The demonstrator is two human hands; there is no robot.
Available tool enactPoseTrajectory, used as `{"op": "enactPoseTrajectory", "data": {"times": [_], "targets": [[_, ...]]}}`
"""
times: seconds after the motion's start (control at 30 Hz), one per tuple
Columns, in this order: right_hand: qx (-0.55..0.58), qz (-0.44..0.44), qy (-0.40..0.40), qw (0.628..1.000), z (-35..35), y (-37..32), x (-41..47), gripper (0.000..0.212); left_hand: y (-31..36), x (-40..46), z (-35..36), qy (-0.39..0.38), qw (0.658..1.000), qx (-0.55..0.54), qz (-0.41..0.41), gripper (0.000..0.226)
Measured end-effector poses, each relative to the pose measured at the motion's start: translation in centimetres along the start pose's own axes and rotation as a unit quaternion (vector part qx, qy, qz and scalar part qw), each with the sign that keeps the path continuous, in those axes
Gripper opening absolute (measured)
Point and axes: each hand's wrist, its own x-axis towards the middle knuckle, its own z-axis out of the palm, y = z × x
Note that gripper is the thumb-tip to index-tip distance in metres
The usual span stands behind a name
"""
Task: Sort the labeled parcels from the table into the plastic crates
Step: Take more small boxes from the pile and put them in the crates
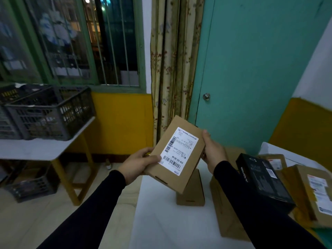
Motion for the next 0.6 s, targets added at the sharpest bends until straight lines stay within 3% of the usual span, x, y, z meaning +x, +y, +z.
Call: {"op": "enactPoseTrajectory", "data": {"times": [0.2,0.3,0.37,0.43,0.5,0.6], "targets": [[-0.015,-0.025,-0.003,1.0,-0.6,-0.8,0.5,0.033,1.1,-0.2,0.0,-0.015,1.0,0.013,-0.005,0.04],[-0.134,-0.083,-0.019,0.987,-1.2,-1.2,0.0,0.03,2.3,-0.5,-0.8,-0.052,0.995,0.081,-0.021,0.042],[-0.219,-0.095,-0.096,0.966,-1.7,-1.5,-0.5,0.029,3.4,-0.5,-1.3,-0.071,0.989,0.126,-0.027,0.047],[-0.264,-0.049,-0.196,0.943,-1.8,-1.7,-0.8,0.033,4.6,-0.5,-1.6,-0.051,0.989,0.136,-0.013,0.042],[-0.221,0.01,-0.248,0.943,-1.8,-1.5,-1.0,0.032,5.3,-0.2,-1.7,-0.01,0.993,0.119,0.001,0.043],[-0.131,0.033,-0.207,0.969,-1.4,-0.6,-0.7,0.032,5.6,0.7,-0.9,0.078,0.993,0.074,0.044,0.04]]}}
